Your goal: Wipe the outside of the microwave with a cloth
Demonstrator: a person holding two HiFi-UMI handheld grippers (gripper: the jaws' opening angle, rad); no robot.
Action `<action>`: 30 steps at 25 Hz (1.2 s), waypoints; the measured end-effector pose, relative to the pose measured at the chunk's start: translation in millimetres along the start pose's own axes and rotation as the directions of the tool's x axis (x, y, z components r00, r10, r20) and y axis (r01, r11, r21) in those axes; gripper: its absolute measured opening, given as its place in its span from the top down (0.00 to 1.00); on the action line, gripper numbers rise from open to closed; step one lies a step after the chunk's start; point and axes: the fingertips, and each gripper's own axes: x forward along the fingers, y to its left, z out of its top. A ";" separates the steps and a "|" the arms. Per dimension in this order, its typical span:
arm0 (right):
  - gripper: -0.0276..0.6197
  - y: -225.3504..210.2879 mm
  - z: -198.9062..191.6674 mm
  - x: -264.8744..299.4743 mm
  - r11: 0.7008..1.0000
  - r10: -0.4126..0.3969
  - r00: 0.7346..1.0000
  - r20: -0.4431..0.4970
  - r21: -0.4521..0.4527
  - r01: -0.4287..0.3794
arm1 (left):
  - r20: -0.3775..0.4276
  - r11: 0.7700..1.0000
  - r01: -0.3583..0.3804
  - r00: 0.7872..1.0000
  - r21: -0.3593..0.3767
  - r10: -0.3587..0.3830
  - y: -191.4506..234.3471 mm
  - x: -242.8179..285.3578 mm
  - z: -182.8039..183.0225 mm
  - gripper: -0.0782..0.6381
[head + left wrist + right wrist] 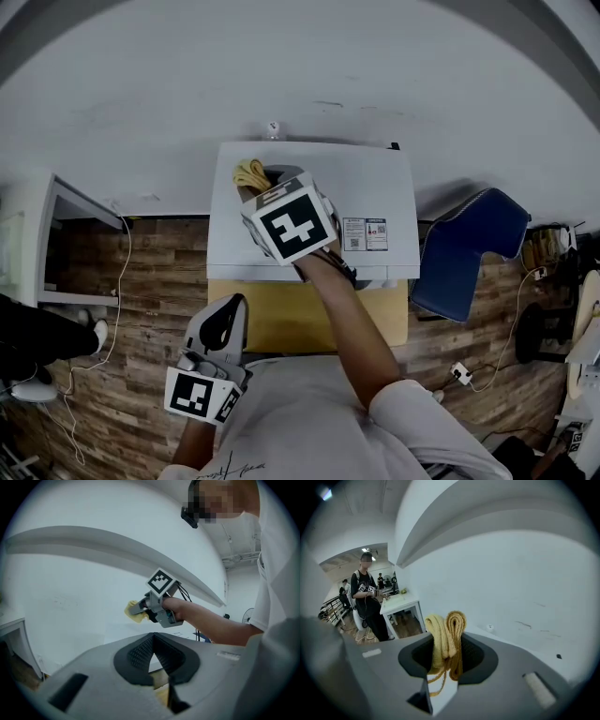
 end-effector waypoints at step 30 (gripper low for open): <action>0.77 -244.3 -188.5 -166.1 0.795 -0.551 0.772 -0.318 0.082 0.601 | 0.013 0.993 0.112 0.994 0.036 -0.112 -20.2 -2.5 17.0 0.89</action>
